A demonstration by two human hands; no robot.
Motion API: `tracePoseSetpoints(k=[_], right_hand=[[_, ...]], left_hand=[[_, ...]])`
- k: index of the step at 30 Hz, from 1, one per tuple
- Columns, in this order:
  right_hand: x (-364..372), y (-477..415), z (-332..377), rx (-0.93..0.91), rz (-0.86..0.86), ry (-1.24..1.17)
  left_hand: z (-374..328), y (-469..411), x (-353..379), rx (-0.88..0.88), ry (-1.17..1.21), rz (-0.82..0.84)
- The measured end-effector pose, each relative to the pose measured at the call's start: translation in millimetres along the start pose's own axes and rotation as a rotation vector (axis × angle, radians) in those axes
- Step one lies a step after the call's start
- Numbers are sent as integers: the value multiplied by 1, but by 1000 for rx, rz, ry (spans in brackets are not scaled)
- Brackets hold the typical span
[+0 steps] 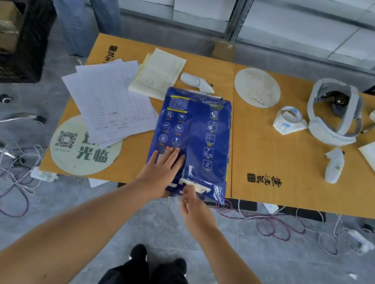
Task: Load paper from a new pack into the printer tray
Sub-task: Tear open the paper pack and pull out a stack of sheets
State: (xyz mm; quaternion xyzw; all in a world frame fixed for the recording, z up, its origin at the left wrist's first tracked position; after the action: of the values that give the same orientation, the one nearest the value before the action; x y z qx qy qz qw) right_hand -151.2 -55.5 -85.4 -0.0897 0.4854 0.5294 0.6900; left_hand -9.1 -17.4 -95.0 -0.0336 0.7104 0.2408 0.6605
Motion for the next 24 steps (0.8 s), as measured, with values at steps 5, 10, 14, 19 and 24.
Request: tracePoseSetpoints(k=[5, 10, 14, 19, 24], right_hand=[[-6, 0, 13, -46, -114, 162], [-20, 0, 20, -64, -211, 194], [-30, -1, 22, 9, -297, 155], [-29, 1, 26, 85, -332, 93], [-44, -5, 33, 150, -369, 81]], left_hand=[[-9, 5, 0, -21, -46, -32], [-3, 6, -5, 5, 29, -31], [-2, 10, -9, 67, 46, -42], [-10, 10, -11, 145, 16, 6], [-11, 15, -27, 155, 118, -21]])
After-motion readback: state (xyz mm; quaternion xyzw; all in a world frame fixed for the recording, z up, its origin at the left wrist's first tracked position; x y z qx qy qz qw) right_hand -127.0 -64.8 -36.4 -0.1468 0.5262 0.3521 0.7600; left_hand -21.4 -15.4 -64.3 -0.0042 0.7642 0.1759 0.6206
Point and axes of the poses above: each hand's wrist, its own y-axis away from the middle knuckle, its own x-axis out of the palm, z = x × y, the point moved 5 cm from there along -y, towards the middle knuckle, and after that the axes turned 5 degrees about -x, right-handed, at the moved point
